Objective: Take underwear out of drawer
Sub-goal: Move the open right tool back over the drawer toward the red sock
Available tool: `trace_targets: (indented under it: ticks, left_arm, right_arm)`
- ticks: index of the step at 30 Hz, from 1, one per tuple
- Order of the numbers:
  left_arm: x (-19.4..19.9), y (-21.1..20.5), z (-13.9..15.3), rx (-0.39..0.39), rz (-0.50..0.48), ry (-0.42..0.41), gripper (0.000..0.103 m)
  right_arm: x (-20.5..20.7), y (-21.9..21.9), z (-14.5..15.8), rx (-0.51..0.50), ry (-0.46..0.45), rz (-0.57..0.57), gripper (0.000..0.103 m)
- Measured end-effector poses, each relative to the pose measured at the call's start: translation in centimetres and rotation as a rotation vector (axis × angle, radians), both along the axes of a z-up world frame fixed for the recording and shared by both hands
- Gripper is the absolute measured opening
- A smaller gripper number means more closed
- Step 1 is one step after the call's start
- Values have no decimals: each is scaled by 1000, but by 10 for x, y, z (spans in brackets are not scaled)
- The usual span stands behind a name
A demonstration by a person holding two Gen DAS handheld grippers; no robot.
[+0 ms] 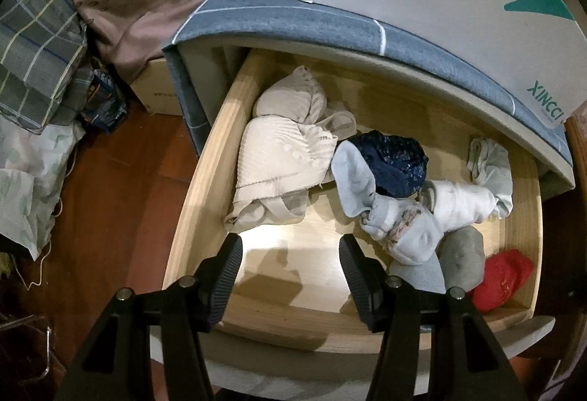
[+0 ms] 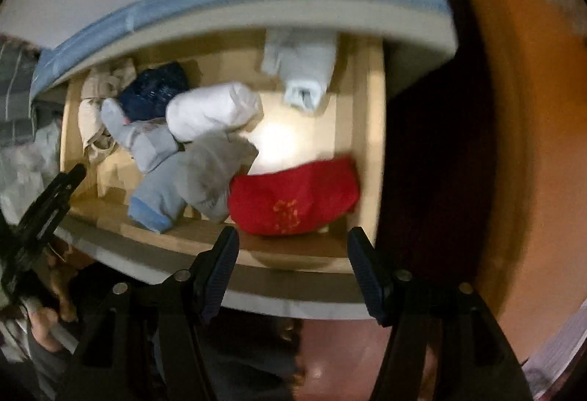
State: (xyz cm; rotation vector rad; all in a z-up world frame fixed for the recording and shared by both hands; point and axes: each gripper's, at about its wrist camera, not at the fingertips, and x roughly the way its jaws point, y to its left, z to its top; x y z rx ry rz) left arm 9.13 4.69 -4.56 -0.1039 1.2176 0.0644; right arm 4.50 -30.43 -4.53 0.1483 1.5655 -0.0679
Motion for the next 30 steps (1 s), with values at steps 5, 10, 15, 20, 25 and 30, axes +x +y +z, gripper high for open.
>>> trace_targets:
  ticks: [5, 10, 15, 20, 25, 30]
  left_arm:
    - [-1, 2, 1, -9, -4, -1, 56]
    - [-1, 3, 2, -21, -5, -3, 56]
    - [-1, 5, 1, -32, -4, -1, 56]
    - [0, 6, 0, -43, 2, 1, 56]
    - [1, 7, -1, -50, 7, 6, 56]
    - [2, 6, -1, -53, 6, 8, 56]
  right_arm:
    - [-1, -4, -25, 62, 23, -118, 59]
    - [2, 2, -43, 31, 57, -159, 59]
    - [7, 7, -65, 4, 98, -186, 59]
    - [15, 10, -83, -15, 110, -194, 59]
    - [30, 22, -86, -81, 83, -89, 61]
    - [45, 48, -84, -201, 15, 102, 61]
